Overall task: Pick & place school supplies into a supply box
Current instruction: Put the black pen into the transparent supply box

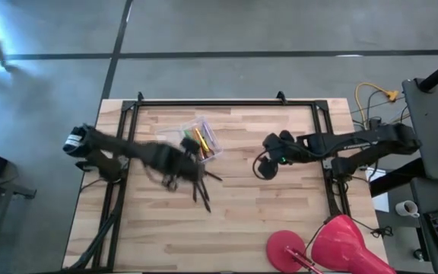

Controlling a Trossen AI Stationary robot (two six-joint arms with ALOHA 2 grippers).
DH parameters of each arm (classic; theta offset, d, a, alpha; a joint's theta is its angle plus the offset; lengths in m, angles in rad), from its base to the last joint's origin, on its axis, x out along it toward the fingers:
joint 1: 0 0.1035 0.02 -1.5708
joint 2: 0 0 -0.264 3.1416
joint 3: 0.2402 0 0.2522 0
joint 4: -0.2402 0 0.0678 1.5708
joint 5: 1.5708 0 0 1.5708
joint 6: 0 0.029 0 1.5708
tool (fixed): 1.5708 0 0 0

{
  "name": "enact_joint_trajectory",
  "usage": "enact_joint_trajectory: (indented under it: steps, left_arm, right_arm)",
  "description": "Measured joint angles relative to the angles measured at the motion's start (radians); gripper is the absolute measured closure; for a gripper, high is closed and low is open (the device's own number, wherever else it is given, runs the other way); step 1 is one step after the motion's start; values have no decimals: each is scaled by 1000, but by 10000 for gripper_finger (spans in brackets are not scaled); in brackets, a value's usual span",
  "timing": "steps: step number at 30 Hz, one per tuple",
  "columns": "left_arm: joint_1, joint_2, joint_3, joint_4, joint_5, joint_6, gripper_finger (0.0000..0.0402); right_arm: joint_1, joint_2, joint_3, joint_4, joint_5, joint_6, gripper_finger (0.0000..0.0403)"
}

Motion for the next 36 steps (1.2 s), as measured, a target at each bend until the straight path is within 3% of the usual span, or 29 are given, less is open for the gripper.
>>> enact_joint_trajectory:
  steps: [3, 6, 9, 11, 14, 17, 20, 25, 33, 36]
  left_arm:
    - [199, -3, -47, 12, -23, 237, 387]
    - [387, -1, -112, 140, -26, 451, 388]
    - [504, -2, -164, 347, -14, 628, 388]
    - [551, -1, -196, 463, 56, 694, 386]
    - [597, 6, -236, 522, 178, 706, 382]
    - [613, 29, -303, 537, 222, 709, 381]
    - [621, 34, -395, 668, 289, 705, 378]
    - [626, 31, -493, 886, 277, 661, 341]
    - [687, -57, -521, 919, 250, 650, 259]
    - [689, -156, -518, 869, 202, 537, 245]
  right_arm:
    - [18, 29, 2, 40, 0, 21, 174]
    - [26, 77, 29, 40, 5, 34, 174]
    - [27, 131, 78, 34, 5, 36, 174]
    - [27, 176, 121, 13, 5, 35, 174]
    - [25, 249, 198, -58, 5, 21, 174]
    - [13, 315, 275, -123, -1, 9, 174]
    - [6, 381, 349, -127, -65, -51, 174]
    - [3, 486, 458, -139, -197, -131, 174]
    - [-8, 624, 567, -132, -277, -164, 174]
    - [-15, 671, 591, -109, -302, -192, 174]
